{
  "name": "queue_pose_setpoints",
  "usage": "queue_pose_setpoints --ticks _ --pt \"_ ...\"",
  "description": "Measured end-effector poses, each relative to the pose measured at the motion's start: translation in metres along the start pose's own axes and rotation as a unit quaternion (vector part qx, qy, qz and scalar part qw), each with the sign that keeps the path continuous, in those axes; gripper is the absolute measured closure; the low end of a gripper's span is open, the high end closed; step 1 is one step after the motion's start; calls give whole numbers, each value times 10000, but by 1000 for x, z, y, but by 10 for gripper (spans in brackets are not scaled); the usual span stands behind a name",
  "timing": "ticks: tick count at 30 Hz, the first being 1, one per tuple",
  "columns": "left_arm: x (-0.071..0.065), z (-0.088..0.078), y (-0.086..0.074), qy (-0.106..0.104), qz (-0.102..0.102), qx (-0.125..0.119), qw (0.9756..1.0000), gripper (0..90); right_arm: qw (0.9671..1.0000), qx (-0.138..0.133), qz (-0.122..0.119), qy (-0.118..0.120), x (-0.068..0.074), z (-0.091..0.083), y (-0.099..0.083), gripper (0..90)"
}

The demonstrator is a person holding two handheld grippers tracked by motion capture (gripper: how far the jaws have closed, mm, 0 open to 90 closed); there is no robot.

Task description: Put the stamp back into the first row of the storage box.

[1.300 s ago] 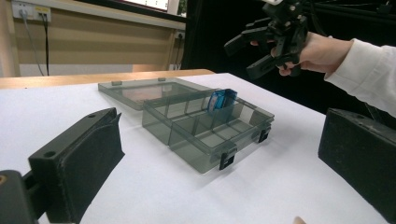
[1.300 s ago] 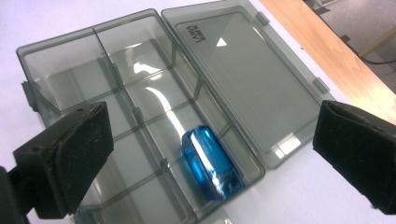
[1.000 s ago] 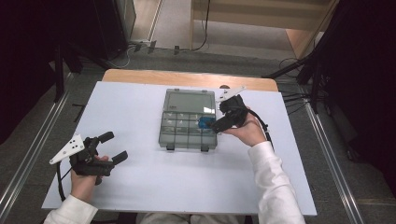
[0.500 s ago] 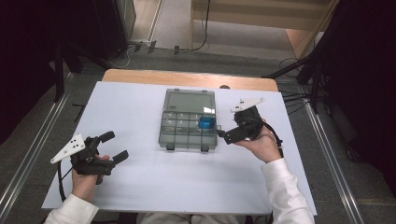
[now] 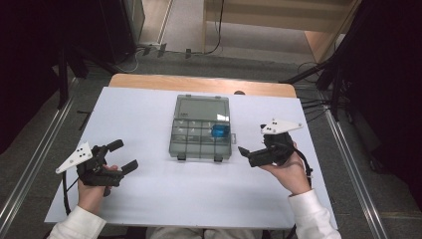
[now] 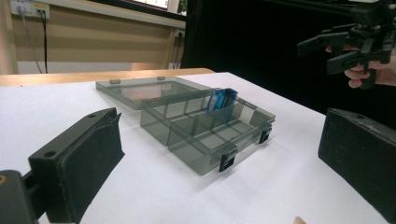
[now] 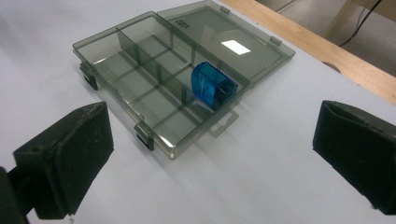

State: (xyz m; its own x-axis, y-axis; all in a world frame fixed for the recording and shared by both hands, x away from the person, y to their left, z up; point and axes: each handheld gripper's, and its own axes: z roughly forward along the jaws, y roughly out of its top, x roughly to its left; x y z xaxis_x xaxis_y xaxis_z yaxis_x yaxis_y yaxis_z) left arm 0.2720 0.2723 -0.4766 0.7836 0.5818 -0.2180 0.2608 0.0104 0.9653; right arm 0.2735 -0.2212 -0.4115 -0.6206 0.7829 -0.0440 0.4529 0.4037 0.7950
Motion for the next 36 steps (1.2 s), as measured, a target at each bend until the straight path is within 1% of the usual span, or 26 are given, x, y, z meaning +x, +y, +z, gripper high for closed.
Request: queue_pose_setpoints --ticks 1,2,4,6,8,9,10,12,13,14,16,18,20,21,22,23,25,27,28,30,31,33,36 --pt "0 0 0 22 15 20 10000 0 10000 27 46 -10 1 -1 -5 0" --pt "0 0 0 22 15 20 10000 0 10000 27 46 -10 1 -1 -5 0" --pt "0 0 0 34 37 33 10000 0 9999 -115 93 -53 1 -3 -13 0" --pt "-1 0 0 30 85 73 9999 0 9998 -59 184 -43 0 -5 -19 0" --pt "-1 1 -1 38 92 84 9999 0 9994 -201 257 -84 -1 -7 -28 0" --pt "-1 1 -1 38 94 88 9999 0 9993 -182 306 -108 -3 -8 -32 0" --pt "-1 1 -1 41 110 99 9999 0 9989 -257 331 -186 -4 -11 -40 0" --pt "-1 1 -1 74 127 137 9998 0 9984 -300 404 -252 -5 -12 -48 0" --pt "-1 1 -1 74 127 137 9998 0 9979 -409 420 -285 -5 -13 -54 0" --pt "-1 1 -1 81 129 139 9998 0 9975 -455 439 -302 -6 -14 -59 0" --pt "-1 1 -1 89 133 143 9998 0 9972 -487 465 -325 -7 -15 -61 0" --pt "-1 2 -1 95 129 149 9998 0 9953 -735 489 -391 -7 -16 -72 0" --pt "-1 2 -2 97 136 163 9997 0 9939 -865 516 -455 -7 -17 -80 0" --pt "-1 2 -2 94 140 172 9997 0 9921 -1003 565 -504 -7 -17 -88 0" --pt "-1 3 -2 97 139 177 9997 0 9921 -1003 565 -504 -7 -17 -88 0" --pt "-1 3 -2 99 144 183 9997 0 9903 -1134 617 -520 -7 -18 -93 0" --pt "-1 3 -2 93 146 187 9997 0 9878 -1283 699 -542 -8 -18 -100 0" --pt "-1 3 -2 86 152 196 9997 0 9837 -1550 762 -500 -11 -19 -112 0" --pt "-1 3 -2 83 152 200 9997 0 9837 -1550 762 -500 -11 -19 -112 0" --pt "-1 3 -2 75 162 211 9996 0 9804 -1685 866 -539 -15 -21 -121 0" --pt "-1 3 -2 69 159 213 9996 0 9804 -1685 866 -539 -15 -21 -121 0" --pt "-1 3 -2 63 157 214 9996 0 9783 -1766 899 -608 -16 -22 -127 0" --pt "-2 3 -2 55 158 216 9996 0 9771 -1776 908 -737 -16 -21 -134 0"
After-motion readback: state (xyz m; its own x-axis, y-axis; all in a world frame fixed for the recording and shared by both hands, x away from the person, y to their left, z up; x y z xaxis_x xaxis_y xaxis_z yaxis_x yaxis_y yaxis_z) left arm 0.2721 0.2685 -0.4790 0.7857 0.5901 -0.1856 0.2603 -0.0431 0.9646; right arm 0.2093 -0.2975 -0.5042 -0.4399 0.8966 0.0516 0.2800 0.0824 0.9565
